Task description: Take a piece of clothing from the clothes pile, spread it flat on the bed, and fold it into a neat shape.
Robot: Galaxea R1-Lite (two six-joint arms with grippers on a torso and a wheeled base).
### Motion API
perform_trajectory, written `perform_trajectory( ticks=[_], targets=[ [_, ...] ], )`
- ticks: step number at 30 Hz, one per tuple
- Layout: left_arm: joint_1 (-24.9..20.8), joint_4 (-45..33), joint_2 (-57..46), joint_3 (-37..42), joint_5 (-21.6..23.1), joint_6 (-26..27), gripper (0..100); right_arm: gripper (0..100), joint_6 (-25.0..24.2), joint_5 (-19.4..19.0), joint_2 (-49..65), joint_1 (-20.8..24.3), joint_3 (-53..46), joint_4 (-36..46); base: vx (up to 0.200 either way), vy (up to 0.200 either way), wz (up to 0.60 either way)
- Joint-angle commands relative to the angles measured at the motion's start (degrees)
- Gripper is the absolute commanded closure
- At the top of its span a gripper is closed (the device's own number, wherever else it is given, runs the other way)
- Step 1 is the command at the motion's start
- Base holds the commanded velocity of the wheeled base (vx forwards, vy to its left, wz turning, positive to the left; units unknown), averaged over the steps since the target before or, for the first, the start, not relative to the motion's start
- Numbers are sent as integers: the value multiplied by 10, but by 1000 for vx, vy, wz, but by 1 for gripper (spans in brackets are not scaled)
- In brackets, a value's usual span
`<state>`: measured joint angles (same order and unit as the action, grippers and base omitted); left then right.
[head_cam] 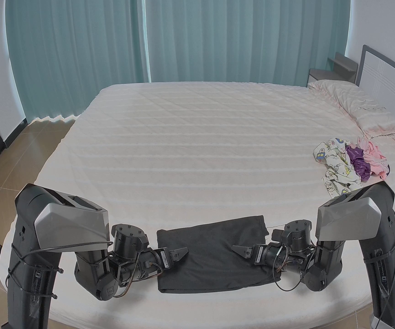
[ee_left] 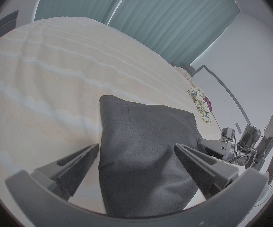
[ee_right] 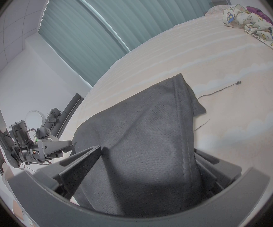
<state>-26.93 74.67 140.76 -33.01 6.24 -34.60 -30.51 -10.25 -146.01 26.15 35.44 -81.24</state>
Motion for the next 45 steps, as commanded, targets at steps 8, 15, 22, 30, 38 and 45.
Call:
perform_trajectory(
  ticks=[8, 15, 22, 30, 38, 45],
  targets=[
    [-20, 0, 4, -10, 1, 0, 0, 0, -2, -1, -4, 9, 0, -16, 0, 0, 0],
    [-28, 0, 2, -11, 1, 0, 0, 0, -2, -2, -13, 13, 2, -23, 0, 0, 0],
    [-28, 0, 2, -15, 4, -3, 100, 100, -2, -4, -13, 14, 0, -26, 0, 0, 0],
    [-29, 1, -5, -7, -1, -12, 100, 100, -5, -6, -8, 13, -26, -74, 0, 0, 0],
    [-33, 0, -28, -2, -2, -82, 100, 100, -37, -6, 13, 11, -43, -84, 0, -50, 0],
    [-38, 1, -44, 12, -2, -83, 100, 100, -60, -6, 34, 12, -50, -84, 0, -200, 0]
  ],
)
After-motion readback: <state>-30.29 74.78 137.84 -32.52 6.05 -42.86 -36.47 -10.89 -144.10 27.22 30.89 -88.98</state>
